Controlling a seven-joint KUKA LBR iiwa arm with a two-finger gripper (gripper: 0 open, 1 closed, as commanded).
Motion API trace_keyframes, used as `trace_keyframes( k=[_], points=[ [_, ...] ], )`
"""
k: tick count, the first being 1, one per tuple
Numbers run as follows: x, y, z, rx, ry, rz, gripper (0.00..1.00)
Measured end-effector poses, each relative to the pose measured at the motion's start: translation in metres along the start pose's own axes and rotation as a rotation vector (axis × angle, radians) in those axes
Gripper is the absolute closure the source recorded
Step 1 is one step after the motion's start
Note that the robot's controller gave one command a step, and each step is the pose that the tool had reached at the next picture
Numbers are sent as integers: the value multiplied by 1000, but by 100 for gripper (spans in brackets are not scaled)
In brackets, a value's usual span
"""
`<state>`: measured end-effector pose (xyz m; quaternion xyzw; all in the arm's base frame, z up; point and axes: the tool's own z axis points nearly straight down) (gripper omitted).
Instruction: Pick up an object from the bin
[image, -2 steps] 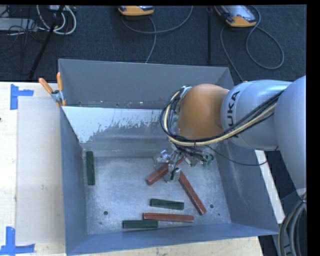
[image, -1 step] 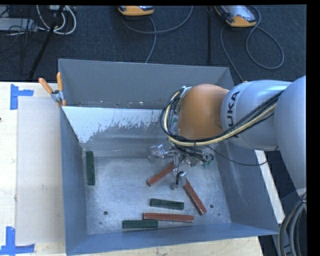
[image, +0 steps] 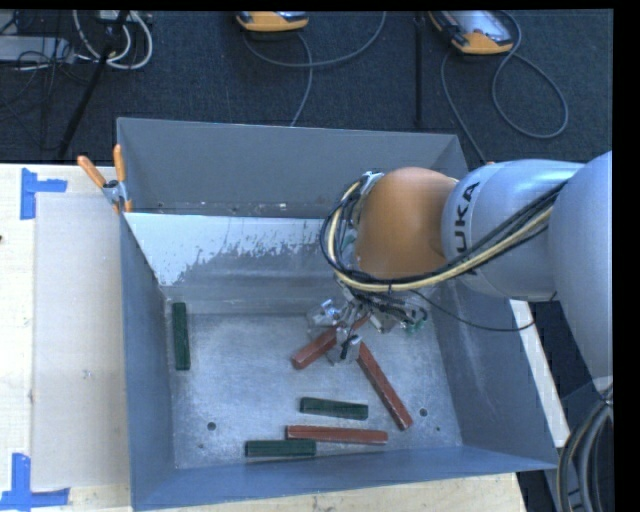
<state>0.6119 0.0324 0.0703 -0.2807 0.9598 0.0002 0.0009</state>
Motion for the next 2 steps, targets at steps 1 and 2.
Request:
trace_keyframes(
  k=[1, 2],
  points=[
    [13, 6, -122, 4, -5, 30, 100],
    [-10, 6, -222, 5, -9, 14, 100]
  ],
)
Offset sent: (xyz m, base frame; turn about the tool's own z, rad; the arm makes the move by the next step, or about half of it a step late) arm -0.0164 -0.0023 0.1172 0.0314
